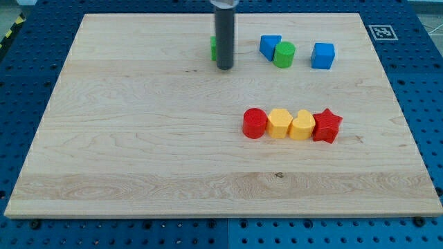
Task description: Move green star towards the top left
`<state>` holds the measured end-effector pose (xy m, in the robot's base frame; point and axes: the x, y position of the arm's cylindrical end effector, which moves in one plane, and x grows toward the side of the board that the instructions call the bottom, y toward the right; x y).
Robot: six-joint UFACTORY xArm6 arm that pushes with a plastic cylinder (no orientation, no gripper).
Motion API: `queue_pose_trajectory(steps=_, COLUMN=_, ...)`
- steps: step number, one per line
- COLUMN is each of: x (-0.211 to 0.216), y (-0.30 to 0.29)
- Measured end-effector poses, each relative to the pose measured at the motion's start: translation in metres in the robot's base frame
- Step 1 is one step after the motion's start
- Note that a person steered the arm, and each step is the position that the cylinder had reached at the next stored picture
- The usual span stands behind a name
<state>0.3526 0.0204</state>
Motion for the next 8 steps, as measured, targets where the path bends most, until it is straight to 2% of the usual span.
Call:
queue_pose_trajectory(steps=1, x=-0.003, y=0.034)
queue_pose_trajectory(steps=2, x=-0.031, y=0.02)
queue_pose_trajectory(steps=3, x=-0.065, y=-0.049)
queue_pose_trajectory(steps=4, x=-0.078, y=-0.115)
queue_pose_trajectory(steps=5, x=-0.077, y=-0.13)
queue_pose_trajectory(steps=7, x=-0.032, y=-0.118)
queue_pose_trajectory(steps=8, x=-0.043, y=-0.145)
